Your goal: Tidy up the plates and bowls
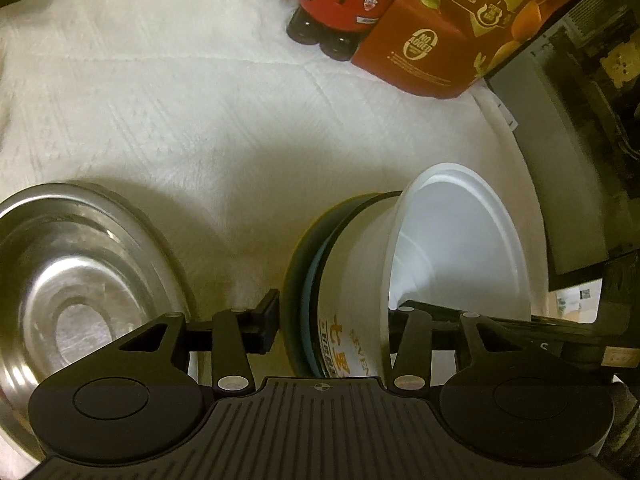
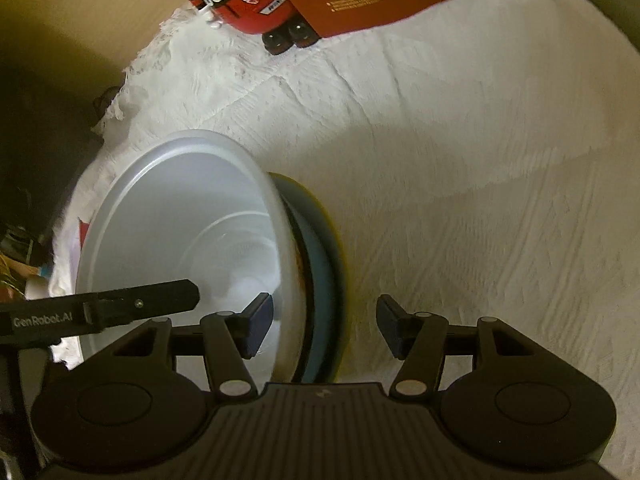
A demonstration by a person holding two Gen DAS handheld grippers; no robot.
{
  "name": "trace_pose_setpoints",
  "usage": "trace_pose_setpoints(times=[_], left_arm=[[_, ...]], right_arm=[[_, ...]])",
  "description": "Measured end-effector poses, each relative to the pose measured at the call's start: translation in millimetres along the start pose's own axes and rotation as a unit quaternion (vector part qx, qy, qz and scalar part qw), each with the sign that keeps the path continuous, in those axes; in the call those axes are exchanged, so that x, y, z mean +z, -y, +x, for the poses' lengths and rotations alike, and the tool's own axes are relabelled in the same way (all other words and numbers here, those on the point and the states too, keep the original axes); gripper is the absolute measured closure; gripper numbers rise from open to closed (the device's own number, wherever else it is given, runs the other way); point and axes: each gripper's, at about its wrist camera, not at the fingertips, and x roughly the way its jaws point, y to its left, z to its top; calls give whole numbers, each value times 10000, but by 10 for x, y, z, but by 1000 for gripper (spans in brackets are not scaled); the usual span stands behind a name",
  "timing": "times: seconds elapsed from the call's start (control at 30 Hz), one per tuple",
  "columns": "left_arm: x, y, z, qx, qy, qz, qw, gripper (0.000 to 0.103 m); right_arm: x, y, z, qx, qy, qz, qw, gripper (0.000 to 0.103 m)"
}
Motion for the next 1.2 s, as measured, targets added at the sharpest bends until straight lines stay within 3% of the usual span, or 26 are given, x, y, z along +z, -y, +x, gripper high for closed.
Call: trace_pose_setpoints(times=[0.2,0.47,0.73,1.07,1.2], left_arm=[[-10,35,16,113,1,47,9999,56],[10,90,43,311,-53,63,9995,56],[-1,128,57,449,-99,144,9988,56],[-38,0,30,254,-116,-114,9995,55],[-74,-30,11,200,-330,-210,9990,55]], right_arm=[[9,-9,111,466,-351,51,9983,45],[23,-72,102,529,-451,-119,9975,44],[20,-106,99,420,-437,-225,9979,43],[17,-229,90,193,-437,-536,9974,40],[20,-271,97,116,-544,-574,9968,40]])
